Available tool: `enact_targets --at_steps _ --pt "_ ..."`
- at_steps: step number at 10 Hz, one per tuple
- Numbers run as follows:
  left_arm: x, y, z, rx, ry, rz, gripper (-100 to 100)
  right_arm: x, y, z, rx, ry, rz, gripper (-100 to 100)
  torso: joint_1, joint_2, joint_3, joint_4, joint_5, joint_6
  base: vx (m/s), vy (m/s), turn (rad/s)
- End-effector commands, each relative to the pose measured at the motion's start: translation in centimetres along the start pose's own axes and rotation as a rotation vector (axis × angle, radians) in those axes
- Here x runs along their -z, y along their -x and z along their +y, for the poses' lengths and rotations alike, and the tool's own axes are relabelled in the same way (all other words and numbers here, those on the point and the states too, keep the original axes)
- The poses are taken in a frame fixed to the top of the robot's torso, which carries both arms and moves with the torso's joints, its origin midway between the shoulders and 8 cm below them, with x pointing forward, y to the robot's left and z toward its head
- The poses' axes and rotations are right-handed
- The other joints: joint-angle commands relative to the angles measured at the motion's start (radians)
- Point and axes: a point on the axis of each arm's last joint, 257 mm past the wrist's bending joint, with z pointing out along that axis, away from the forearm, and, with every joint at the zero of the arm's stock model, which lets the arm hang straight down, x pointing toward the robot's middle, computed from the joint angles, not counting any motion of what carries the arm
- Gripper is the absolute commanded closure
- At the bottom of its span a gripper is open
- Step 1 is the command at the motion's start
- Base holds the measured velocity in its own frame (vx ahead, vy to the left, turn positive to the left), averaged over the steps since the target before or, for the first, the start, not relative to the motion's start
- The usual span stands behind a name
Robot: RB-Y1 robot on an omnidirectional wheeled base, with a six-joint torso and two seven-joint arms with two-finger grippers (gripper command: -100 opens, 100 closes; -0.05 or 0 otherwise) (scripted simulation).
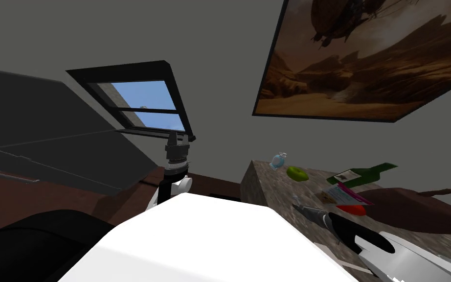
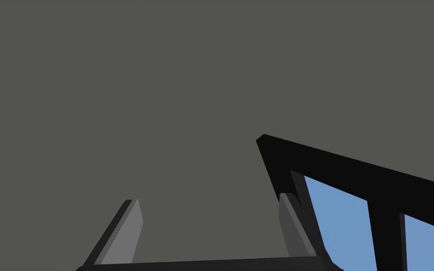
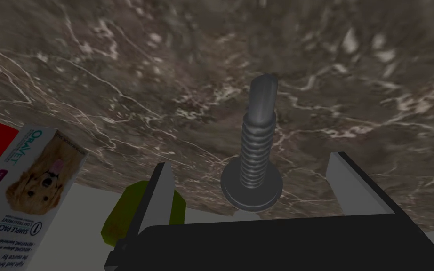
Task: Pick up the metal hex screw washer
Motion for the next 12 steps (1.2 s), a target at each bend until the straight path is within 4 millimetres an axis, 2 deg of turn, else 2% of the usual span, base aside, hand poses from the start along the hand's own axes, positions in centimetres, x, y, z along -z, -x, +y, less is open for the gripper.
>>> enact_targets --at_steps 1,4,6,12 --pt "0.0 0.0 0.0 0.000 0.000 0.000 0 -0.2 -0.4 -0.7 -0.027 -0.014 0.009 -100 0.000 0.000 0.000 0.000 0.000 0.000 -0.094 0.004 0.167" --pt "0.0 0.0 0.0 0.000 0.000 0.000 0 -0.5 -0.6 -1.2 -0.061 -0.027 0.016 -100 0.001 -0.002 -0.001 0.000 0.000 -0.001 -0.061 0.005 0.128" --pt "0.0 0.0 0.0 0.000 0.000 0.000 0 -1.0 -1.2 -2.5 -0.087 -0.054 0.029 -100 0.001 -0.002 -0.001 -0.001 0.000 -0.001 -0.085 0.001 0.239" --pt "0.0 0.0 0.0 0.000 0.000 0.000 0 -1.5 -1.9 -4.4 -0.173 -0.097 0.042 -100 0.000 -0.002 -0.001 0.000 0.000 0.001 -0.074 0.005 0.134"
